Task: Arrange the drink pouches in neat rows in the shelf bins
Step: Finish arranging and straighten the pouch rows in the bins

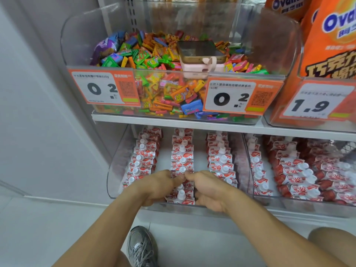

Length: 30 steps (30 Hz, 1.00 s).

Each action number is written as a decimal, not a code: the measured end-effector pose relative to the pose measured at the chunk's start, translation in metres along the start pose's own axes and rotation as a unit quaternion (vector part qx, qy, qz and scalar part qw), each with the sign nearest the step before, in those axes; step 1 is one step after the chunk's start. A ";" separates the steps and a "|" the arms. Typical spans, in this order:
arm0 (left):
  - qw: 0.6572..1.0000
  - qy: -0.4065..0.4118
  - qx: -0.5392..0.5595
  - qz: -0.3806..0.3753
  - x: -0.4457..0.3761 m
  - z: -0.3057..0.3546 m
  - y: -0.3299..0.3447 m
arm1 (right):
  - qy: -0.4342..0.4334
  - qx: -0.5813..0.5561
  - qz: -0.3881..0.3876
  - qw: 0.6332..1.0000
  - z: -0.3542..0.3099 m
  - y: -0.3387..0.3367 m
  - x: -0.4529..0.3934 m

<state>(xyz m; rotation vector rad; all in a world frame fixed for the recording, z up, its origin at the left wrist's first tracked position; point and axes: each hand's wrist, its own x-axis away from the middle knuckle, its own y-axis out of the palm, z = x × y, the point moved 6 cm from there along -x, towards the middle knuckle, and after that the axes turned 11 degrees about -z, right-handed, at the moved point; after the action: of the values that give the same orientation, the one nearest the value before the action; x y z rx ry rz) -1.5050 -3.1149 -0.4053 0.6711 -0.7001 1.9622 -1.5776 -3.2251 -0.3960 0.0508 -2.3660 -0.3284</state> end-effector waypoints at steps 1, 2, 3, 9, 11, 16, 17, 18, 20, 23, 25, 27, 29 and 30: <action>1.000 0.002 -0.004 0.000 0.000 0.001 0.000 | 0.004 -0.004 -0.007 1.000 0.000 0.000 -0.001; 1.000 0.000 -0.012 0.004 0.000 0.002 -0.001 | 0.004 -0.009 -0.008 1.000 -0.001 0.001 0.000; 1.000 -0.002 -0.017 0.007 0.001 0.002 -0.002 | 0.005 -0.010 -0.011 1.000 -0.001 0.001 0.000; 1.000 -0.003 -0.004 0.017 -0.003 -0.003 -0.004 | 0.004 -0.028 -0.005 1.000 0.000 -0.003 -0.005; 1.000 0.005 0.004 0.013 0.001 -0.003 -0.004 | 0.004 -0.024 0.009 1.000 0.000 -0.003 -0.006; 1.000 0.015 0.024 0.004 0.001 -0.007 -0.007 | 0.010 -0.029 0.004 1.000 -0.003 0.001 -0.009; 0.999 0.017 0.032 -0.002 -0.001 -0.007 -0.007 | 0.011 -0.030 0.002 0.999 -0.003 0.001 -0.008; 0.999 0.015 0.037 -0.010 -0.002 -0.008 -0.007 | 0.010 -0.031 -0.004 0.999 -0.004 0.003 -0.006; 0.999 0.016 0.042 -0.021 -0.003 -0.009 -0.008 | 0.014 -0.029 -0.013 0.999 -0.006 0.003 -0.003; 0.996 0.012 0.076 -0.034 -0.007 -0.008 -0.009 | 0.006 0.013 0.031 0.999 -0.014 -0.009 -0.007; 0.997 0.017 0.069 0.010 -0.010 0.003 -0.015 | -0.045 0.048 0.084 0.994 -0.025 -0.020 -0.019; 0.995 0.046 0.052 0.068 -0.015 0.019 -0.024 | -0.085 0.052 0.109 0.989 -0.031 -0.019 -0.031; 0.993 0.077 0.069 0.064 -0.020 0.033 -0.024 | -0.090 0.043 0.098 0.990 -0.025 -0.014 -0.046; 0.993 0.079 0.072 0.057 -0.021 0.036 -0.022 | -0.089 0.046 0.094 0.990 -0.022 -0.012 -0.050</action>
<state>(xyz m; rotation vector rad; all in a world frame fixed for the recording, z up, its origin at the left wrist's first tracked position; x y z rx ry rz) -1.4697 -3.1435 -0.3906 0.5643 -0.5123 2.1606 -1.5267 -3.2355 -0.4172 -0.1644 -2.5372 -0.1360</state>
